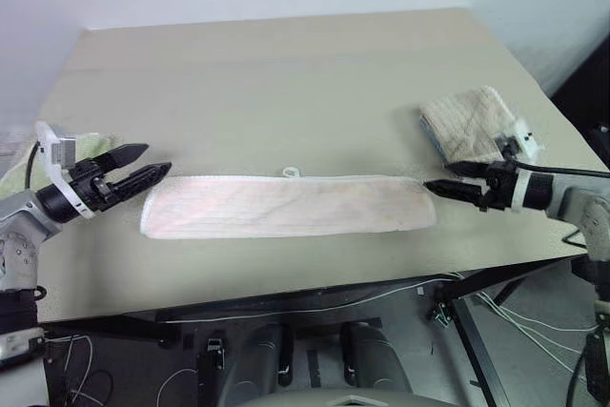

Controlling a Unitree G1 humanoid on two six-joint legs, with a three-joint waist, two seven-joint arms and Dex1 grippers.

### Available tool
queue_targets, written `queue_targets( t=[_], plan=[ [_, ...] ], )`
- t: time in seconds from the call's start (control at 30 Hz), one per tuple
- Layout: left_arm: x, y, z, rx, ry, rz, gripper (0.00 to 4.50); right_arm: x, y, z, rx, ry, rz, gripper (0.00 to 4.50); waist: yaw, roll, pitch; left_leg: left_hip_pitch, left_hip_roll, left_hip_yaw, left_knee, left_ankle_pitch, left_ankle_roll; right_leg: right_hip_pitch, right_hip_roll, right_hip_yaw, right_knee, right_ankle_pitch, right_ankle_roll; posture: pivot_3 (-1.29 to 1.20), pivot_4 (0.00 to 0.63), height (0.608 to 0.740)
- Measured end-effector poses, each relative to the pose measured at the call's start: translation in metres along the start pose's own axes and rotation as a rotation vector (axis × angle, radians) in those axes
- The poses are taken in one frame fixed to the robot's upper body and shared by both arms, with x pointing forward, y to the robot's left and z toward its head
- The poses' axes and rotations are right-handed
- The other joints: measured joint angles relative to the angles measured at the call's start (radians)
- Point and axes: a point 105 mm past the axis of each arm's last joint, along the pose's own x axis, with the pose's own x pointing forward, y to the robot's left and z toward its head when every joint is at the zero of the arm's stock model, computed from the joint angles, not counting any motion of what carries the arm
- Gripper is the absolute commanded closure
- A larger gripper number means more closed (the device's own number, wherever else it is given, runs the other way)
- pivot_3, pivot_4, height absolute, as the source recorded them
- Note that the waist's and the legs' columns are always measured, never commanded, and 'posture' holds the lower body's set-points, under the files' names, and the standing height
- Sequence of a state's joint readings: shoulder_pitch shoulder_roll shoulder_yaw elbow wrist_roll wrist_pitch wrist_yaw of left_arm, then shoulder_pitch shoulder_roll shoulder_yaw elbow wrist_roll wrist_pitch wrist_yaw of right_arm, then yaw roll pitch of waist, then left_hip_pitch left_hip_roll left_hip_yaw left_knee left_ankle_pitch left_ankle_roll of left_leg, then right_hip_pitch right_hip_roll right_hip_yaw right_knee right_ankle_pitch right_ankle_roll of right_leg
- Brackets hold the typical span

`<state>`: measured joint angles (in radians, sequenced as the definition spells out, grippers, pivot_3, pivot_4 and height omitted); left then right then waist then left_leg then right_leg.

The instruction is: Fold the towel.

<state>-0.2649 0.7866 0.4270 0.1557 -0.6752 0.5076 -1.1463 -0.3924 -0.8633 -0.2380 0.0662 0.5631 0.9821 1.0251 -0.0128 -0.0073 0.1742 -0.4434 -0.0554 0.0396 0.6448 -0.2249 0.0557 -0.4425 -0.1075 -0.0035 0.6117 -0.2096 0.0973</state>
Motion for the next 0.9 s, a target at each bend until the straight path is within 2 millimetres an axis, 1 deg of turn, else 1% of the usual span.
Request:
queue_targets(
  t=[0.07, 0.13, 0.23, 0.27, 0.4, 0.57, 0.67, 0.9],
  plan=[
    [0.010, -0.014, 0.001, -0.015, -0.034, -0.054, 0.00, -0.012, 0.004, -0.006, 0.161, -0.006, 0.014, 0.02, 0.001, 0.000, 0.000, 0.000, 0.000, 0.000, 0.000, 0.000, 0.000, 0.000, 0.000, 0.000, 0.000, 0.000, 0.000, 0.00, 0.150, 0.740],
    [0.019, -0.025, -0.001, -0.027, -0.054, -0.092, 0.00, -0.022, 0.010, -0.010, 0.268, -0.011, 0.032, 0.02, 0.001, 0.000, 0.000, 0.001, 0.000, 0.000, 0.001, 0.000, 0.000, 0.001, 0.000, 0.000, 0.000, 0.000, 0.000, 0.00, 0.150, 0.740],
    [0.034, -0.042, -0.008, -0.057, -0.067, -0.144, 0.00, -0.033, 0.012, -0.023, 0.416, -0.020, 0.020, 0.02, 0.002, -0.001, 0.000, 0.001, 0.000, 0.000, 0.001, 0.000, 0.000, 0.002, 0.000, 0.000, 0.000, 0.000, 0.000, 0.00, 0.150, 0.740],
    [0.039, -0.046, -0.011, -0.072, -0.066, -0.155, 0.00, -0.034, 0.013, -0.028, 0.463, -0.021, 0.025, 0.02, 0.002, -0.001, -0.001, 0.001, 0.000, 0.000, 0.001, 0.000, 0.000, 0.002, 0.000, 0.000, 0.000, 0.000, 0.000, 0.00, 0.150, 0.740],
    [0.056, -0.061, -0.025, -0.099, -0.021, -0.206, 0.00, -0.027, 0.021, -0.050, 0.617, -0.024, 0.055, 0.02, -0.001, -0.001, -0.001, 0.001, 0.000, 0.000, 0.002, 0.000, 0.000, 0.002, 0.000, 0.000, 0.000, 0.000, 0.000, 0.00, 0.150, 0.740],
    [0.069, -0.069, -0.036, -0.063, 0.051, -0.227, 0.00, -0.013, 0.030, -0.066, 0.689, -0.041, 0.073, 0.02, 0.001, -0.001, -0.001, 0.001, 0.000, 0.000, 0.002, 0.000, 0.000, 0.002, 0.000, 0.000, 0.000, 0.000, 0.000, 0.00, 0.150, 0.740],
    [0.073, -0.072, -0.041, -0.047, 0.072, -0.240, 0.00, -0.007, 0.031, -0.067, 0.722, -0.080, 0.071, 0.02, -0.004, -0.002, -0.002, 0.001, 0.000, 0.000, 0.002, 0.000, 0.000, 0.002, 0.001, 0.001, 0.000, 0.000, 0.000, 0.00, 0.150, 0.740],
    [0.077, -0.077, -0.043, -0.046, 0.081, -0.262, 0.00, 0.009, 0.031, -0.064, 0.797, -0.165, 0.060, 0.02, -0.014, -0.002, -0.003, 0.002, 0.001, 0.000, 0.001, 0.000, 0.000, 0.003, 0.001, 0.001, 0.001, 0.000, 0.000, 0.00, 0.150, 0.740]
  ],
)
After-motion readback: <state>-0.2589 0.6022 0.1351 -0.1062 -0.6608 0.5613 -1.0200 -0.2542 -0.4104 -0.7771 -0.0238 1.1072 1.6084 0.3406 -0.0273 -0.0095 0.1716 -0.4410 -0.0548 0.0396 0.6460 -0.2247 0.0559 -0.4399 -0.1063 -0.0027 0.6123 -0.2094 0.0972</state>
